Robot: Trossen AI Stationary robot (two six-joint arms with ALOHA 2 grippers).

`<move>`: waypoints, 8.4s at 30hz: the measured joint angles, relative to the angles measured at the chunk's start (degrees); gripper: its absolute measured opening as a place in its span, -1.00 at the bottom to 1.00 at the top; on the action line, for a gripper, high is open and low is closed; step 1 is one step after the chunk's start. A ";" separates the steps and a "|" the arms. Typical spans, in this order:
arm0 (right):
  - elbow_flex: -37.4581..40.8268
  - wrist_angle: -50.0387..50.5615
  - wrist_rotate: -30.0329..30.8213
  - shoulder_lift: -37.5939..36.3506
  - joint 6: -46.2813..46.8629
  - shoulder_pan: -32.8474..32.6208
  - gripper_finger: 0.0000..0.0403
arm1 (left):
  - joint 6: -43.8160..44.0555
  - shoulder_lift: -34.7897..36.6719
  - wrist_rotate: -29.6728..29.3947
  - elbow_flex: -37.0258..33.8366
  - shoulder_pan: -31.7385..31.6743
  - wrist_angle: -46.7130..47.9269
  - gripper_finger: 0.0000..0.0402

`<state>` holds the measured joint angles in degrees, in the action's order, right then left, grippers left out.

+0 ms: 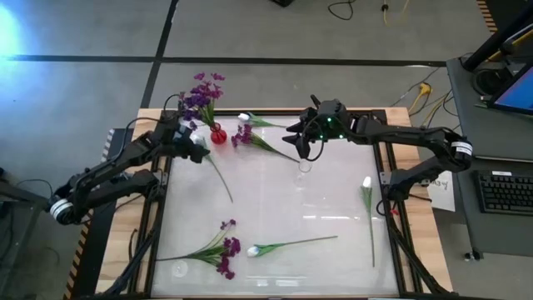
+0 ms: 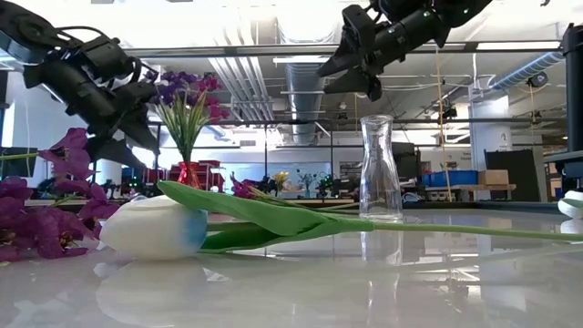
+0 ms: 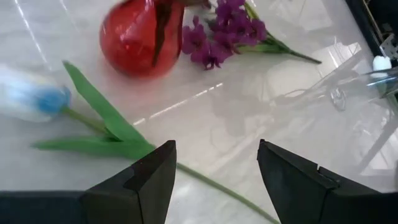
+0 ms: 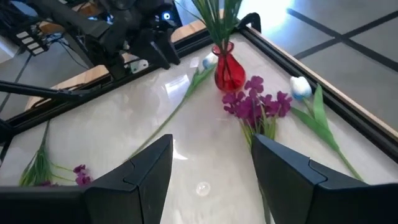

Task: Sort flowers into vase by color
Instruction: Put the white flower into the transparent vase, then put the light purple flowers into the red vase

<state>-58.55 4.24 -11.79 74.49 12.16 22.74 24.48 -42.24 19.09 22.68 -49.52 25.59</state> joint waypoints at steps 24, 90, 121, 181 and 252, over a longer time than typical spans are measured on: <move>-3.32 5.97 -3.74 -6.53 -8.02 -3.57 0.04 | 15.77 2.87 -0.58 0.00 23.37 -3.46 0.07; -28.55 28.41 18.00 43.29 8.21 -48.60 -0.15 | 28.97 -4.55 -30.72 0.00 77.10 -17.62 0.07; -0.47 -36.55 33.28 8.62 -28.89 -38.30 -0.93 | 20.65 -8.04 -40.56 0.02 77.05 -23.61 0.07; 24.10 -70.57 79.12 -0.53 -36.55 -37.40 -0.01 | 23.07 -8.17 -34.73 0.02 77.12 -24.93 0.07; 23.92 -66.19 88.24 -0.82 -26.43 -57.49 0.61 | 31.66 -49.61 -24.54 27.15 104.24 11.30 -0.93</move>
<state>-34.63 -61.94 76.44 73.67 -14.27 -34.75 56.14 -91.86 -5.45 49.82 54.72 36.89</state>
